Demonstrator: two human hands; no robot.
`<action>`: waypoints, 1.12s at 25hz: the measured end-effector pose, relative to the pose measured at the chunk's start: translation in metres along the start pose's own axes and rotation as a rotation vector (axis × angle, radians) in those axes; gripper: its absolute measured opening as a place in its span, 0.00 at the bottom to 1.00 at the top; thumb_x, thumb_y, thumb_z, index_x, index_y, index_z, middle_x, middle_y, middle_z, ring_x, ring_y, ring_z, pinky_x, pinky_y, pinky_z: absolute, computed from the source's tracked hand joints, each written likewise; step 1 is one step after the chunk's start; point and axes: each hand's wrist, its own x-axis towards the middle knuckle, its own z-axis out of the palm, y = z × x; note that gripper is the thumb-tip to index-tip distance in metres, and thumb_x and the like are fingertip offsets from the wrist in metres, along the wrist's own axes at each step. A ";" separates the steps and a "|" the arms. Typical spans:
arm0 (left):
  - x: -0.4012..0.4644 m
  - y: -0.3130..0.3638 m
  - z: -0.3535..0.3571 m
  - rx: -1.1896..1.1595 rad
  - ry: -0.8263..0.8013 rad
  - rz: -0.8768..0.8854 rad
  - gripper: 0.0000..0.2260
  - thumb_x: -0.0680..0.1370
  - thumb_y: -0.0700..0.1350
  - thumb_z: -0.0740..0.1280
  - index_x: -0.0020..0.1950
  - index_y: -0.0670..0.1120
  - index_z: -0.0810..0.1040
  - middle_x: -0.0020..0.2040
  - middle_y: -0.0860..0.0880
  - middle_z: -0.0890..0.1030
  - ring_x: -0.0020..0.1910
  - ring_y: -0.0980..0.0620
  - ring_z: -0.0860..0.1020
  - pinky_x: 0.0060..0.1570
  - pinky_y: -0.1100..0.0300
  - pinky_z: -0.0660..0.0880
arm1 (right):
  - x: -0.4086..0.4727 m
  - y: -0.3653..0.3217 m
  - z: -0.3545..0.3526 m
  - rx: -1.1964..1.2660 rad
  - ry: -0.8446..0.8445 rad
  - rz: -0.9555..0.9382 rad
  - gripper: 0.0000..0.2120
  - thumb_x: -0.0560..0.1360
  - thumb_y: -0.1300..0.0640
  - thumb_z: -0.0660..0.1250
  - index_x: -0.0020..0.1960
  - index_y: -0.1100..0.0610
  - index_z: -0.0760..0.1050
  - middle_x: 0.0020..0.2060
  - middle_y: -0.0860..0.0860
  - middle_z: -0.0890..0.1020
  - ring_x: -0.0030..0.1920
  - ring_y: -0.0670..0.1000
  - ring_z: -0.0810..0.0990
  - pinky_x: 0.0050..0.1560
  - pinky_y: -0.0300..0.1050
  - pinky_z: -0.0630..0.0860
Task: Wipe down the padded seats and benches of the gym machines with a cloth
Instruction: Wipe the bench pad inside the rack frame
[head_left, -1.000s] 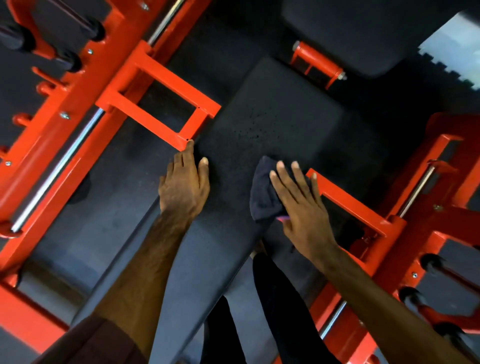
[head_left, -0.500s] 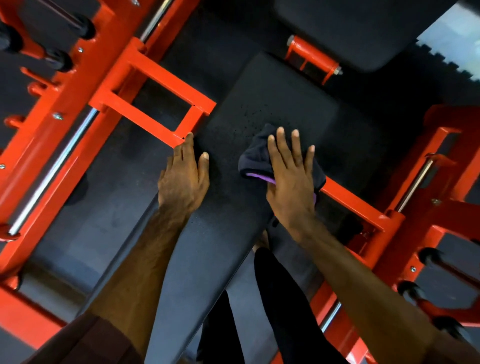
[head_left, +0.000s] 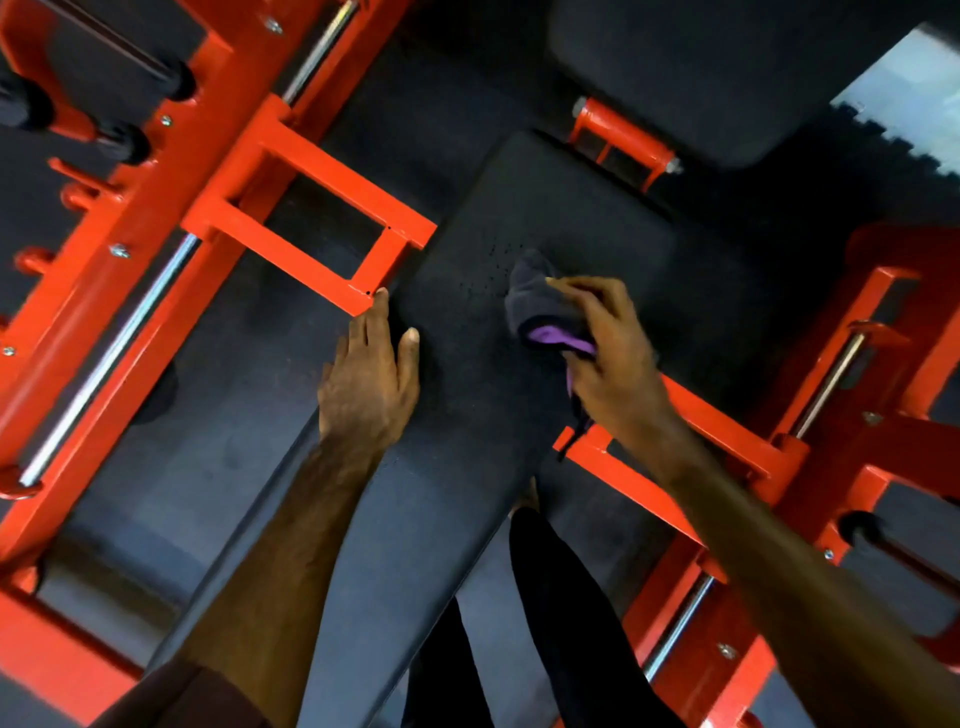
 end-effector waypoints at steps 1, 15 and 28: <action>0.000 -0.001 0.000 0.000 0.001 0.007 0.31 0.85 0.63 0.48 0.84 0.47 0.58 0.74 0.41 0.72 0.69 0.36 0.74 0.65 0.36 0.74 | -0.002 -0.008 -0.017 0.227 0.024 0.095 0.22 0.77 0.70 0.68 0.69 0.58 0.77 0.63 0.47 0.80 0.67 0.42 0.77 0.70 0.49 0.73; 0.000 -0.002 0.004 -0.005 0.019 0.005 0.31 0.85 0.63 0.48 0.84 0.48 0.58 0.74 0.42 0.73 0.69 0.38 0.74 0.66 0.36 0.75 | 0.019 -0.022 -0.041 -0.436 0.159 0.017 0.30 0.80 0.40 0.65 0.79 0.50 0.68 0.74 0.57 0.70 0.73 0.63 0.69 0.72 0.67 0.68; 0.002 -0.003 0.002 -0.046 0.016 0.014 0.31 0.85 0.63 0.48 0.84 0.48 0.59 0.75 0.44 0.72 0.70 0.39 0.74 0.65 0.37 0.75 | -0.007 0.025 0.014 -0.944 -0.080 -0.199 0.30 0.86 0.40 0.55 0.85 0.42 0.51 0.86 0.53 0.50 0.83 0.69 0.48 0.76 0.78 0.53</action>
